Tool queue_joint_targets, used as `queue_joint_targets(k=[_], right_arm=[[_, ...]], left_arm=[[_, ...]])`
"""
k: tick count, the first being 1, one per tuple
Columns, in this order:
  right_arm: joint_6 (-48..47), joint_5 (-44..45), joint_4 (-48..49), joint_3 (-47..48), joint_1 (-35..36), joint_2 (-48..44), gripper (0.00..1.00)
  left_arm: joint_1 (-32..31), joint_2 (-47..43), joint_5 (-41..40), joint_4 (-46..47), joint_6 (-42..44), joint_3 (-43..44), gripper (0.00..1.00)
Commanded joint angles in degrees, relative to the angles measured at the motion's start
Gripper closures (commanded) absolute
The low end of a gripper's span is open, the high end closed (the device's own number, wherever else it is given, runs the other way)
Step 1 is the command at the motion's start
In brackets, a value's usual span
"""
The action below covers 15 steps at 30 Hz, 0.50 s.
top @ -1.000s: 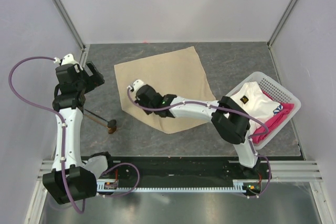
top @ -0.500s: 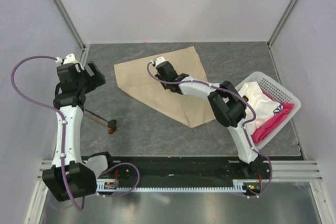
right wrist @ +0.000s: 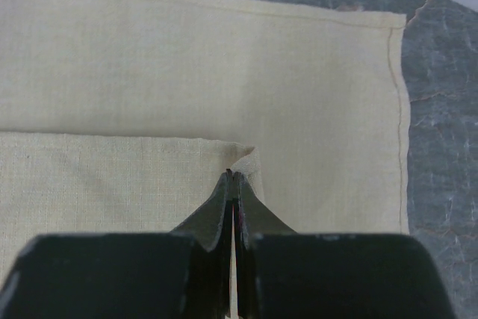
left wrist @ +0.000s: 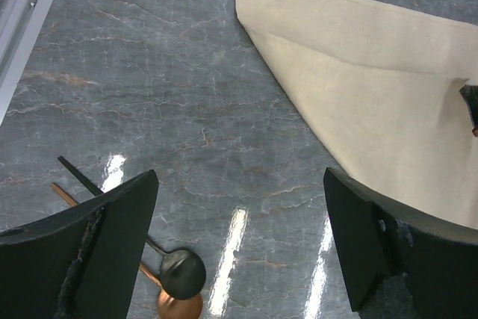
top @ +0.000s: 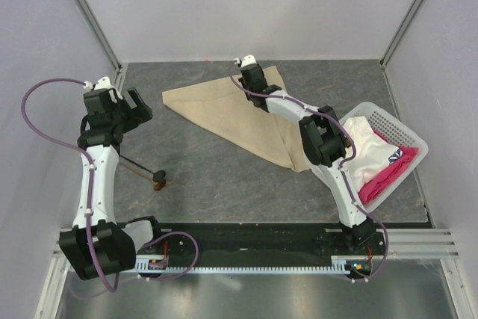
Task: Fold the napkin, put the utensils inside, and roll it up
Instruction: Fold the napkin
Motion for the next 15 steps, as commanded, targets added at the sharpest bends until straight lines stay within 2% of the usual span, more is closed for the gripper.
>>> queue_joint_targets(k=[1, 15], right_arm=[[1.1, 1.1, 0.5, 7.4, -2.4, 3.7, 1.00], [3.2, 1.1, 0.8, 19.7, -7.1, 12.0, 1.00]], left_arm=[[0.1, 0.5, 1.6, 2.5, -0.3, -0.3, 0.00], [0.1, 0.2, 1.3, 3.3, 1.4, -0.4, 0.00]])
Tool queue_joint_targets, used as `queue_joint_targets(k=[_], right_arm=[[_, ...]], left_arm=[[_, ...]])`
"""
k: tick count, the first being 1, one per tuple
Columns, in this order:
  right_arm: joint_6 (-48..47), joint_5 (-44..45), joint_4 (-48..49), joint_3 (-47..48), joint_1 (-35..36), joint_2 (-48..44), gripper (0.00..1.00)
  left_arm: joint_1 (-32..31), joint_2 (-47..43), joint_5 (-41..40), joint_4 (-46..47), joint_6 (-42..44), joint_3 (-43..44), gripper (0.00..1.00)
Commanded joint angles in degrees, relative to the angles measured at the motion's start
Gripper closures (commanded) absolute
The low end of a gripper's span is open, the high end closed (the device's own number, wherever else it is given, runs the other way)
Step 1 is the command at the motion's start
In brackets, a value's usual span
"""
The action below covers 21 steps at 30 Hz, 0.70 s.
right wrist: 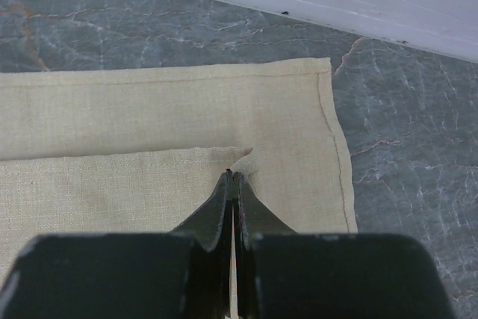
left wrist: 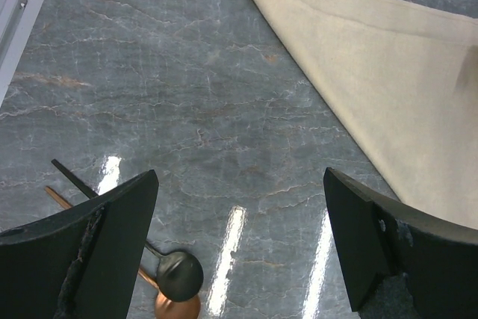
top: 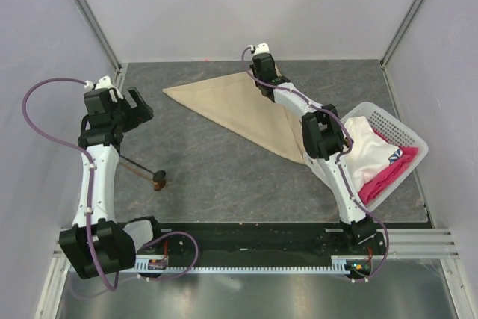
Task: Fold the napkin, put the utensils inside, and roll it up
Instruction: Fold the napkin
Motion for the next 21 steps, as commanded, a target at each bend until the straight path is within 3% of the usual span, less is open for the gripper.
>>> queue_joint_targets(k=[1, 21], right_arm=[[2.2, 0.8, 1.3, 4.2, -1.4, 1.9, 1.00], [0.3, 3.0, 7.7, 8.6, -3.6, 6.0, 1.00]], left_arm=[[0.1, -0.4, -0.1, 2.9, 1.4, -0.4, 0.00], [0.1, -0.7, -1.2, 3.6, 2.0, -0.9, 0.00]])
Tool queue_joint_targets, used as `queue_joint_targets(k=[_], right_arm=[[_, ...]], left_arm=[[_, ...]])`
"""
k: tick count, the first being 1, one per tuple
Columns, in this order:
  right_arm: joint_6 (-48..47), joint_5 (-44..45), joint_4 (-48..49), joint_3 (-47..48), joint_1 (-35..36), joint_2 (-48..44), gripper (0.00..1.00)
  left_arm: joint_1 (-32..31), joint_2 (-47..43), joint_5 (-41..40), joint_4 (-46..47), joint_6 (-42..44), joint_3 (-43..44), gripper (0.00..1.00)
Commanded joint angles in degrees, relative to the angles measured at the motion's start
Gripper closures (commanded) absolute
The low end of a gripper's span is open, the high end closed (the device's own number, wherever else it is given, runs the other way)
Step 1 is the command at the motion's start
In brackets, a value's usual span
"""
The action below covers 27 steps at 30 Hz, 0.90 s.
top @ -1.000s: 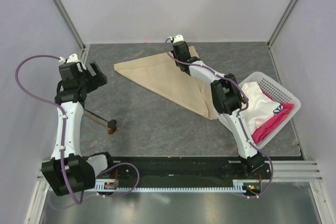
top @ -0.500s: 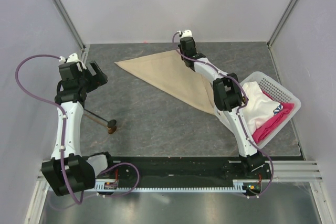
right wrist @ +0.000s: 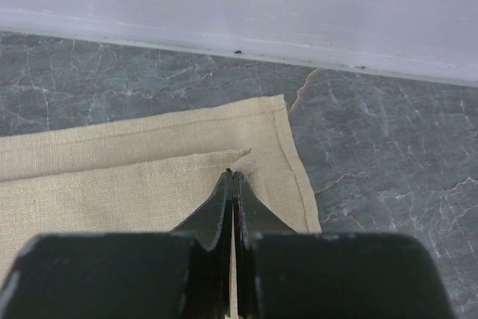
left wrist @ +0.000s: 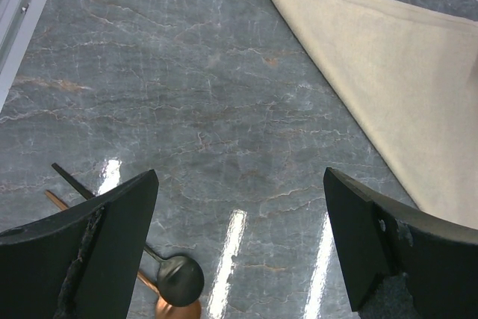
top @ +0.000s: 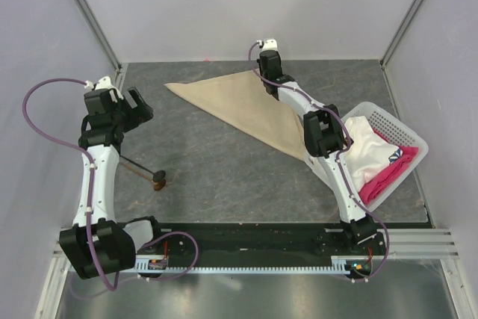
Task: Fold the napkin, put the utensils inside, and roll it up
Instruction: Fold the napkin
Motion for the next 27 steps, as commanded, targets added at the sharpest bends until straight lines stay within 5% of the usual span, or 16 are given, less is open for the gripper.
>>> queue_joint_targets(k=[1, 14, 16, 17, 19, 22, 27], right_arm=[[-0.7, 1.2, 4.9, 3.9, -0.9, 1.6, 1.00], [-3.3, -0.3, 8.5, 6.0, -1.0, 5.0, 0.98], [-3.4, -0.9, 9.1, 5.9, -1.0, 4.7, 0.82], [-3.8, -2.0, 9.2, 5.7, -1.0, 4.1, 0.61], [-4.5, -3.2, 9.5, 5.2, -1.1, 2.5, 0.34], [-6.1, -5.3, 9.5, 3.0, -0.9, -1.3, 0.17], [-8.0, -11.0, 9.3, -7.3, 0.6, -11.5, 0.10]], left_arm=[[0.1, -0.6, -1.0, 2.2, 2.1, -0.1, 0.00], [0.1, -0.2, -1.4, 2.5, 2.1, -0.3, 0.00], [0.1, 0.0, -1.0, 2.4, 2.1, -0.2, 0.00], [0.1, 0.0, -0.9, 2.5, 2.1, -0.2, 0.00], [0.1, 0.2, -0.6, 2.6, 2.2, -0.1, 0.00], [0.1, 0.0, -0.2, 2.8, 2.5, -0.3, 0.00], [0.0, -0.6, 1.1, 3.3, 2.3, -0.7, 0.00]])
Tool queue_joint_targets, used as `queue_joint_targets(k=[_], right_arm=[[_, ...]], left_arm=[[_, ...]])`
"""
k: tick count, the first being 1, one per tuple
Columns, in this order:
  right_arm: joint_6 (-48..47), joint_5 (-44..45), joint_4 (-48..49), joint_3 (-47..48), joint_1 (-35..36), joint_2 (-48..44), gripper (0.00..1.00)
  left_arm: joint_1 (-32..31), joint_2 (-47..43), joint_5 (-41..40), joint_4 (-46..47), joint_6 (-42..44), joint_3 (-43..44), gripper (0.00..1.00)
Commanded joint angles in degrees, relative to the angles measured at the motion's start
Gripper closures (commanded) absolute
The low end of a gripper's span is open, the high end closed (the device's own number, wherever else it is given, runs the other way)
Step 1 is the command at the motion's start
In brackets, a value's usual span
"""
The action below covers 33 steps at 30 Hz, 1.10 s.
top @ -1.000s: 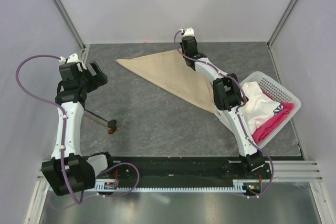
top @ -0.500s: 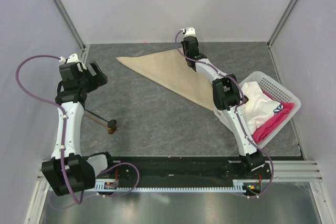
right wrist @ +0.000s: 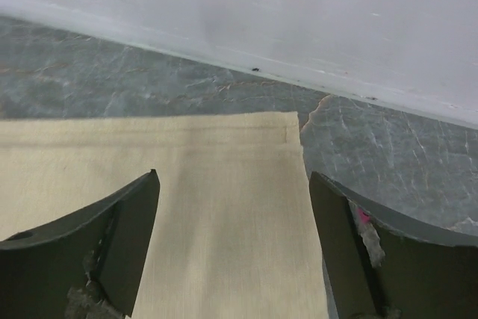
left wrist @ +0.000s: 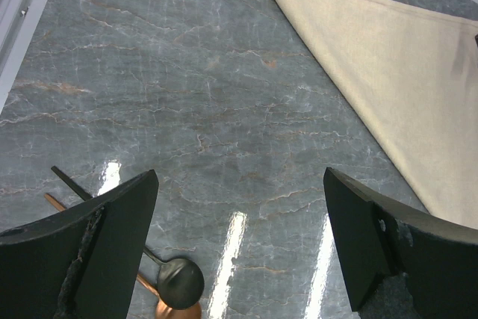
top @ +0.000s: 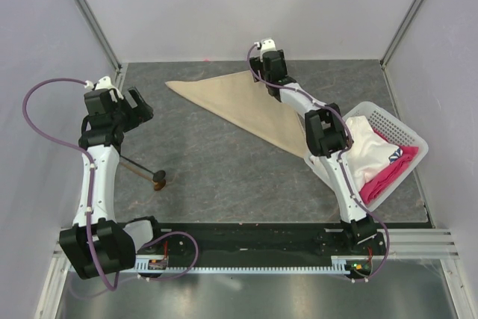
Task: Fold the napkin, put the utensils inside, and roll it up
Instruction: Fold the napkin
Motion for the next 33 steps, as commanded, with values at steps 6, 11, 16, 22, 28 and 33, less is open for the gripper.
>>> queue_joint_targets(k=[6, 11, 16, 22, 28, 33], right_arm=[[-5.1, -16.3, -1.5, -25.3, 6.8, -27.3, 0.19], [-7.5, -18.6, -6.1, -35.9, 11.8, -33.3, 0.34], [-8.6, -18.3, -10.4, -39.2, 14.8, -32.7, 0.49], [-10.1, -16.5, -14.0, -37.9, 15.8, -30.5, 0.53], [-11.4, -16.2, -16.5, -36.5, 16.1, -28.5, 0.58], [-11.4, -16.5, -17.1, -37.4, 16.4, -28.7, 0.60]], left_arm=[[0.1, -0.9, 2.1, 2.8, 1.3, -0.5, 0.00], [0.1, -1.4, 2.7, 2.7, 0.6, -0.7, 0.00], [0.1, -1.8, 4.2, 2.6, 0.2, -0.7, 0.01], [0.1, -2.0, 4.4, 2.7, -0.6, -0.9, 0.01], [0.1, -2.6, 4.8, 2.6, -0.9, -0.8, 0.01], [0.1, -2.7, 5.5, 2.7, -1.1, -1.0, 0.01]])
